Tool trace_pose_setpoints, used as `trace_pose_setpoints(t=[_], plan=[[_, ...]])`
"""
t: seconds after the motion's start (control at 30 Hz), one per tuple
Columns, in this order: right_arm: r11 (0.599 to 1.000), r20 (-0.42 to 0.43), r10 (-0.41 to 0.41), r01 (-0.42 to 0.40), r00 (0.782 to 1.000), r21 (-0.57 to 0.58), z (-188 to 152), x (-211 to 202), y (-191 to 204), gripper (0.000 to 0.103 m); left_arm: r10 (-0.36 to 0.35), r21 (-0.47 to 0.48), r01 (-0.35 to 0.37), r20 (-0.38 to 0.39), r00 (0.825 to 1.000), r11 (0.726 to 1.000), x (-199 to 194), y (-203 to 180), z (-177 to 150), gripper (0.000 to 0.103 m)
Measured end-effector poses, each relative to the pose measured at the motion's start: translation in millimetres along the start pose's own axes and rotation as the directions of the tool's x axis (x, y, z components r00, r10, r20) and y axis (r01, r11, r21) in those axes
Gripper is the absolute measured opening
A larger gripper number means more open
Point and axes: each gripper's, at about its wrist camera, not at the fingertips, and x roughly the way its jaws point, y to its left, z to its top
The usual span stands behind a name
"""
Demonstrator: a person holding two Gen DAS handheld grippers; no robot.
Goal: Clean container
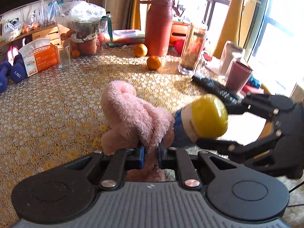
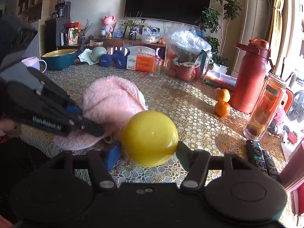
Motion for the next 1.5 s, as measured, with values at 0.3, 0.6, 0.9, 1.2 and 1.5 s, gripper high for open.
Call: trace_pose_setpoints(t=[0.3,0.6,0.9,1.2,1.5], plan=[[0.99,0.01,-0.034,0.035,0.999,-0.135,1.0,-0.4,21.5,0.062,-0.142,-0.011,0.143,0.054,0.988,0.99,-7.0,-16.6,49.4,0.012],[0.977,0.015,-0.04,0.043,0.999,-0.208,1.3,0.5,29.8,0.062,-0.146,-0.003,0.146,-0.023,0.989,0.989,42.8,-21.3,62.8,0.012],[0.982,0.018,-0.024,0.027,1.0,-0.188,0.6,-0.1,23.7,0.062,-0.084,-0.123,0.067,-0.135,0.987,0.99,82.9,25.8,43.4,0.011],[0.986,0.012,-0.02,0.022,1.0,-0.167,0.5,-1.6,21.4,0.062,-0.135,-0.157,0.12,-0.088,0.987,0.98,51.3,37.0,33.9,0.011],[0.982,0.009,-0.035,0.036,0.999,-0.187,2.5,-0.8,25.8,0.062,-0.212,-0.065,0.212,0.009,0.977,0.975,3.5,5.9,40.2,0.011]])
